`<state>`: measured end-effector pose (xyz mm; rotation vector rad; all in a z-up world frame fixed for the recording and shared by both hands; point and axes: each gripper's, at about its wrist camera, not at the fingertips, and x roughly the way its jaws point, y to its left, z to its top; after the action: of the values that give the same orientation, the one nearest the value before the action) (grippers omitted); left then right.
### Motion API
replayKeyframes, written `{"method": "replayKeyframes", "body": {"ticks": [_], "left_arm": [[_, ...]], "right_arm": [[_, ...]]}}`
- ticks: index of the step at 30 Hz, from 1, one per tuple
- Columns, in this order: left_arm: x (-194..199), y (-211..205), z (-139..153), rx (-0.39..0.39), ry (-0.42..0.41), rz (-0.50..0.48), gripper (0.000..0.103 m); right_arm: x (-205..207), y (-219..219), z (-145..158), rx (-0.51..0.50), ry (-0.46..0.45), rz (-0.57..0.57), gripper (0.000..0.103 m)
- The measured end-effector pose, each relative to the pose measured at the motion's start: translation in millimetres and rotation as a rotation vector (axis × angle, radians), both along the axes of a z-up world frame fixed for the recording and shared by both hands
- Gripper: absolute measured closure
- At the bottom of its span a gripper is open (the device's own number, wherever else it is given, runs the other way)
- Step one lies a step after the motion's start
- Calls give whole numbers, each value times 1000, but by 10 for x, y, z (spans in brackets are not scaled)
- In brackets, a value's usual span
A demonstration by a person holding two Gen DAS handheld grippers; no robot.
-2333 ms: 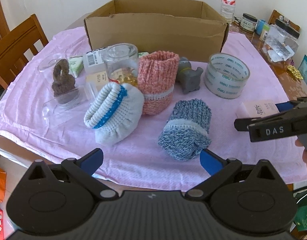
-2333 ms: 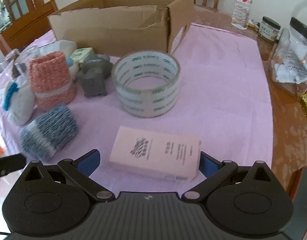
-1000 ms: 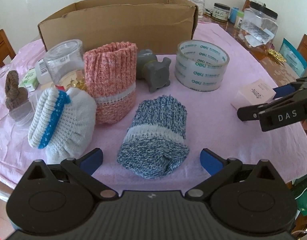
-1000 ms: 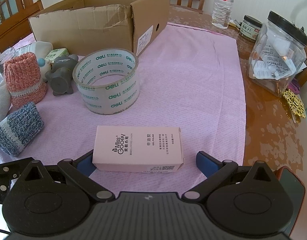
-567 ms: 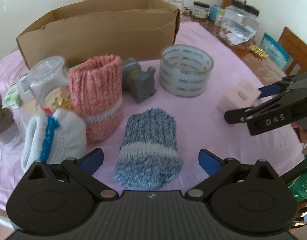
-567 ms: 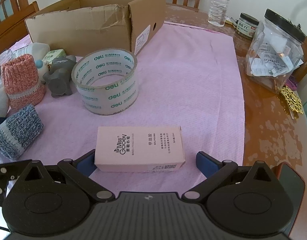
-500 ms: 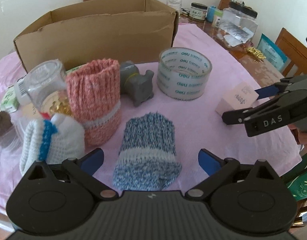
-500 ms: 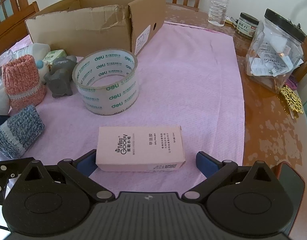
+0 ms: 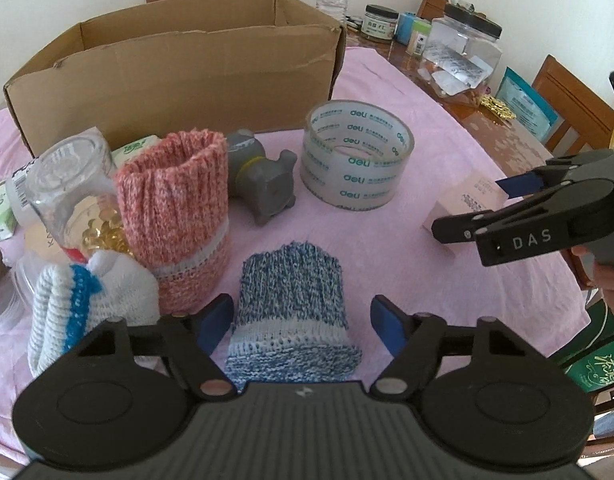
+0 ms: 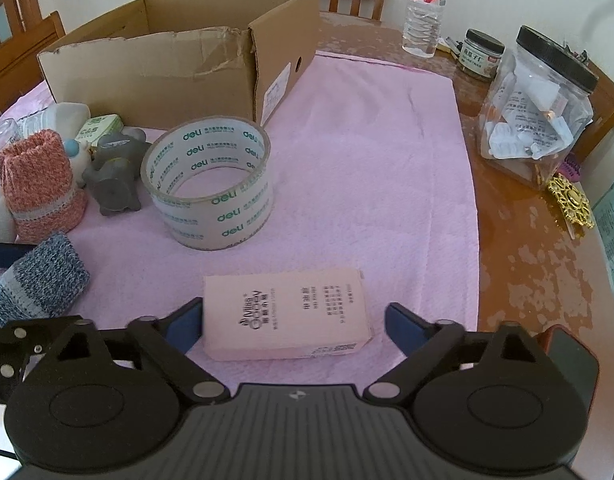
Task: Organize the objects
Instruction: 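Close left tool on grey knit sock while right tool grasps pink cosmetic box, then carry sock and pink box into cardboard box and open both tools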
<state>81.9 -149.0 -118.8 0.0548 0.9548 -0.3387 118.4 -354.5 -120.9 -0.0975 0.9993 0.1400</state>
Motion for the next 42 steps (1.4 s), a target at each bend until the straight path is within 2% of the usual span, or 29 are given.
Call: {"method": "replayKeyframes", "body": {"ticks": [4,8,14,19,25,32,42], "left_arm": [[-9,21,8,0,5,-10,31],[-12,36,15,6,11,-19,44],[10,78,65,-2,20,-33,50],[23,84,164,-1,23,-64,50],[55,104,358,0,11,-116,51],[184,150,727,-3,-24,-168,50],[774,301,1213,-8,-105,-162,50]], "right_arm": [[-11,5,10,-7,3,9,17],[-35,17,15,-16,3,21,18],[-53,33,56,-19,8,38,18],[-61,60,146,-26,8,65,18],[-62,94,280,-44,4,89,18],[-7,149,549,-11,5,127,18],[286,358,967,1,-61,214,18]]}}
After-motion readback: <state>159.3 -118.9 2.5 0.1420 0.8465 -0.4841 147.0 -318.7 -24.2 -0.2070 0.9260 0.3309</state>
